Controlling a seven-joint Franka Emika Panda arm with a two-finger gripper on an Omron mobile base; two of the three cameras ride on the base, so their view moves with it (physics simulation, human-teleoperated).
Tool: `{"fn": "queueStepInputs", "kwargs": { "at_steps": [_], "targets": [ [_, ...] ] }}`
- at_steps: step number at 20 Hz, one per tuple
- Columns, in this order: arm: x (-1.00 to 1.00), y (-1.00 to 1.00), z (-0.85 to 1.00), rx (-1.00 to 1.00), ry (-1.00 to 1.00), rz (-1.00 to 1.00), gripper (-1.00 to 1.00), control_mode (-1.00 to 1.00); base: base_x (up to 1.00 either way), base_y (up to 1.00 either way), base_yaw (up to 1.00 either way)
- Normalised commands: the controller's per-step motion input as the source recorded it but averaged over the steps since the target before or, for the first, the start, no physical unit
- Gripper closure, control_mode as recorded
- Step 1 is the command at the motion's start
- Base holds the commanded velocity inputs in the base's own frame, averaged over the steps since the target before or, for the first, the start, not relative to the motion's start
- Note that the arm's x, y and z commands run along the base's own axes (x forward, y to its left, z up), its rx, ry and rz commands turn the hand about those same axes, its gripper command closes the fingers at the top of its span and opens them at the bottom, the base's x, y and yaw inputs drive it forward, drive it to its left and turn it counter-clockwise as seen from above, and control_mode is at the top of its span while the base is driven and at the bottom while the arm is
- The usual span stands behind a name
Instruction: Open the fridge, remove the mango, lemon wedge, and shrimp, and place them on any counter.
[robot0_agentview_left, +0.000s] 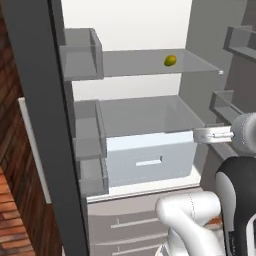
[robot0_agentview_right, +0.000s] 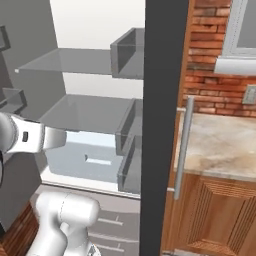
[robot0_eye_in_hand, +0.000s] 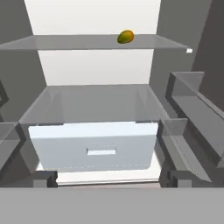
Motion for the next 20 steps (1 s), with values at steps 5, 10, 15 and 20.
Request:
{"fn": "queueStepInputs", "kwargs": {
  "at_steps": [5,10,15,20],
  "targets": [
    [0.0,0.0,0.0,0.0,0.0,0.0,-1.0,1.0,0.49,0.08,0.18],
    [0.0,0.0,0.0,0.0,0.0,0.0,-1.0,1.0,0.46,0.11,0.1],
    [0.0,0.0,0.0,0.0,0.0,0.0,-1.0,1.0,0.68,0.18,0.12],
    [0.0,0.0,0.0,0.0,0.0,0.0,-1.0,1.0,0.85,0.0,0.11]
  ]
}}
